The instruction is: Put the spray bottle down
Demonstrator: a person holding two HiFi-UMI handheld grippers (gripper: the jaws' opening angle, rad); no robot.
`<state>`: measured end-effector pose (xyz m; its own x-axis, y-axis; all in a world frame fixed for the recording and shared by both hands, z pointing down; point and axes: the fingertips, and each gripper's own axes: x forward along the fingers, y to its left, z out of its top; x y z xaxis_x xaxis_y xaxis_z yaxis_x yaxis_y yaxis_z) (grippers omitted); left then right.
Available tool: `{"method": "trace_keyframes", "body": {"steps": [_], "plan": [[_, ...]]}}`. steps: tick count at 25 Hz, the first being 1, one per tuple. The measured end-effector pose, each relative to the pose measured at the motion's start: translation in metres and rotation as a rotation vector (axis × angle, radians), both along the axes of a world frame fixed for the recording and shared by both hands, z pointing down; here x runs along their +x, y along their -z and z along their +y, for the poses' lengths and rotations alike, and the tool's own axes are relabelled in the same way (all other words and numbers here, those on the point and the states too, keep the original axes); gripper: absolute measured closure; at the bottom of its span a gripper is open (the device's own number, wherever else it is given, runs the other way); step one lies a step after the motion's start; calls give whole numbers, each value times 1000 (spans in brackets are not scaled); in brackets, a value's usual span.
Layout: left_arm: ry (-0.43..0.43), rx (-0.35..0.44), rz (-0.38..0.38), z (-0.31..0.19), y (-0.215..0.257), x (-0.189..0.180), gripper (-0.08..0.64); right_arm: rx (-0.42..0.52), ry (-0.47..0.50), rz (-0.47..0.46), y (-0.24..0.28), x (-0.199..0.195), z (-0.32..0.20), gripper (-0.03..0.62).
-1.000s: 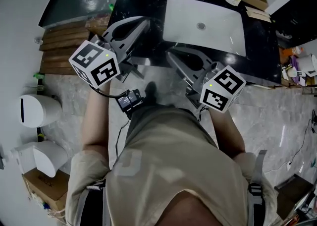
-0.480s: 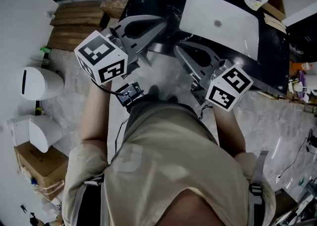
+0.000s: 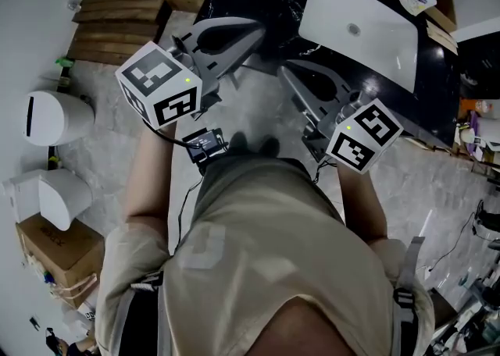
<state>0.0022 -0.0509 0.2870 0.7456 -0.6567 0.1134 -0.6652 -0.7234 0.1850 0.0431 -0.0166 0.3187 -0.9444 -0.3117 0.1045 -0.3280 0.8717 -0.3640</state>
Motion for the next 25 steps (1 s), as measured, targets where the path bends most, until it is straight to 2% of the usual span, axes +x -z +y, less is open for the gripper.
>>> {"method": "trace_keyframes", "body": {"steps": [12, 20, 25], "plan": [[-36, -3, 29, 12, -1, -25, 551, -9, -30, 14, -3, -28, 5, 572], [-48, 10, 88, 27, 0, -35, 551, -6, -63, 24, -8, -37, 9, 572], [-41, 52, 155, 38, 11, -39, 551, 30, -96, -18, 2, -39, 14, 572]]}}
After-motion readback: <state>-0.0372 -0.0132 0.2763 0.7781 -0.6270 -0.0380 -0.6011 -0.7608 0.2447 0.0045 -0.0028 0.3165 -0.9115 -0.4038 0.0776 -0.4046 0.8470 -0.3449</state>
